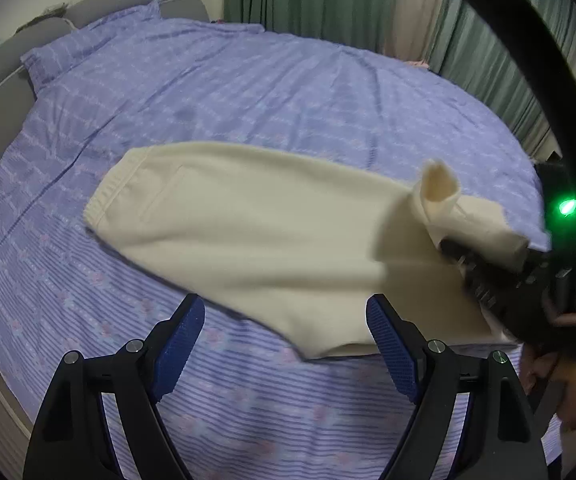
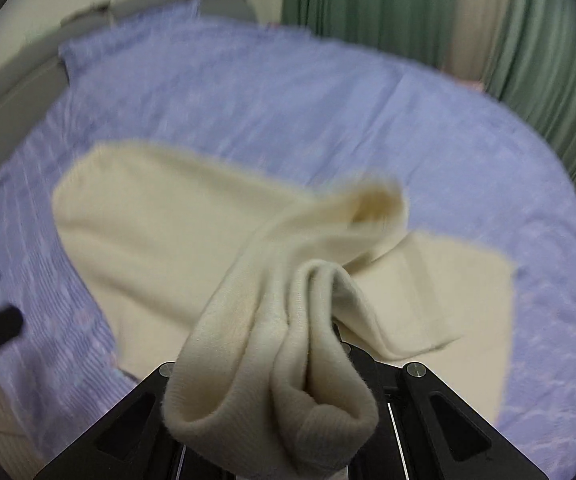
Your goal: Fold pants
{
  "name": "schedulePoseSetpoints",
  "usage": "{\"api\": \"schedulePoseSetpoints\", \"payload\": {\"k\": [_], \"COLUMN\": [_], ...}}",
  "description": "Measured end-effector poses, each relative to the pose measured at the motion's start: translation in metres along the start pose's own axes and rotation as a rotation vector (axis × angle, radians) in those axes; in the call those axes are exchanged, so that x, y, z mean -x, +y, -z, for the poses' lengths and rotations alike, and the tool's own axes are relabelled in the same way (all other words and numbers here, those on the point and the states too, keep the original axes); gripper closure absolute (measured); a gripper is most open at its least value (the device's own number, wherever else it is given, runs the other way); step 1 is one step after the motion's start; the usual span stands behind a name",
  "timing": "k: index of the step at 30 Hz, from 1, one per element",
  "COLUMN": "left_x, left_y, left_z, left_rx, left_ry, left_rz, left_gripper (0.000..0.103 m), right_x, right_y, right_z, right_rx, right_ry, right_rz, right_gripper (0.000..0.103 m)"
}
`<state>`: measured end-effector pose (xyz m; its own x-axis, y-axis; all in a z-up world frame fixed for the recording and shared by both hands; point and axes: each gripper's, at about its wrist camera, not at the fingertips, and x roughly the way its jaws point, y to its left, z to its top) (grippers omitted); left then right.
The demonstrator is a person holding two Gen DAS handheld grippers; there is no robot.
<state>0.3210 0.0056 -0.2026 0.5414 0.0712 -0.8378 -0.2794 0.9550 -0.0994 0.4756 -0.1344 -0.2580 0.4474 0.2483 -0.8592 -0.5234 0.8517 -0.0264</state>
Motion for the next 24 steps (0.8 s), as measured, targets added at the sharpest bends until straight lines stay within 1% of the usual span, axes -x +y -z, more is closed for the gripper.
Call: {"api": "schedulePoseSetpoints", "payload": {"k": [3, 5, 7, 8, 9, 10, 11, 12, 13, 14, 15, 16, 18, 19, 21, 23, 24], "left_x": [-0.013, -0.023, -0.032, -0.036, -0.04, -0.044, -0.048, -0.049, -0.049, -0.049, -0.048, -0.048, -0.045, -0.043, -0.041, -0.042, -0.043], "left_y": [0.008, 0.013, 0.015, 0.015, 0.013, 0.009, 0.01, 0.008, 0.007, 0.006, 0.004, 0.001, -0.009, -0.017, -0.035, -0.059, -0.073], "left_z": [-0.002, -0.006, -0.015, -0.02, -0.025, -0.033, -0.04, -0.046, -0.054, -0.058, -0.064, -0.069, -0.076, -0.078, -0.078, -0.073, -0.069], "left_rx": [-0.013, -0.035, -0.079, -0.103, -0.131, -0.173, -0.202, -0.229, -0.257, -0.275, -0.298, -0.315, -0.364, -0.391, -0.447, -0.522, -0.561], "left_ry": [0.017, 0.02, 0.016, 0.009, 0.001, -0.008, -0.017, -0.034, -0.059, -0.069, -0.076, -0.081, -0.098, -0.11, -0.129, -0.143, -0.147], "left_rz": [0.003, 0.014, 0.041, 0.049, 0.057, 0.063, 0.06, 0.052, 0.042, 0.05, 0.073, 0.094, 0.16, 0.197, 0.265, 0.322, 0.343], "left_gripper": [0.02, 0.02, 0.02, 0.02, 0.019, 0.019, 0.019, 0.019, 0.018, 0.017, 0.017, 0.017, 0.017, 0.017, 0.016, 0.015, 0.015], "right_x": [-0.021, -0.03, -0.034, -0.034, -0.033, -0.029, -0.027, -0.022, -0.018, -0.013, -0.004, 0.004, 0.026, 0.04, 0.056, 0.069, 0.072], "right_y": [0.018, 0.025, 0.028, 0.029, 0.034, 0.038, 0.048, 0.057, 0.066, 0.071, 0.075, 0.075, 0.067, 0.059, 0.042, 0.008, -0.008], "right_z": [0.013, 0.021, 0.025, 0.028, 0.029, 0.03, 0.029, 0.03, 0.033, 0.036, 0.041, 0.045, 0.055, 0.061, 0.066, 0.075, 0.079], "right_rx": [0.018, -0.001, 0.008, 0.004, 0.004, 0.018, 0.044, 0.083, 0.114, 0.124, 0.118, 0.087, 0.003, -0.042, -0.118, -0.254, -0.315], "right_ry": [0.046, 0.079, 0.08, 0.077, 0.071, 0.061, 0.046, 0.029, 0.02, 0.019, 0.016, 0.006, -0.023, -0.05, -0.083, -0.098, -0.106], "right_rz": [0.036, 0.045, 0.047, 0.024, -0.024, -0.052, -0.061, -0.056, -0.073, -0.103, -0.133, -0.14, -0.153, -0.133, -0.035, 0.055, 0.083], "right_gripper": [0.09, 0.086, 0.077, 0.063, 0.047, 0.043, 0.038, 0.038, 0.038, 0.038, 0.038, 0.038, 0.038, 0.038, 0.038, 0.038, 0.038]}}
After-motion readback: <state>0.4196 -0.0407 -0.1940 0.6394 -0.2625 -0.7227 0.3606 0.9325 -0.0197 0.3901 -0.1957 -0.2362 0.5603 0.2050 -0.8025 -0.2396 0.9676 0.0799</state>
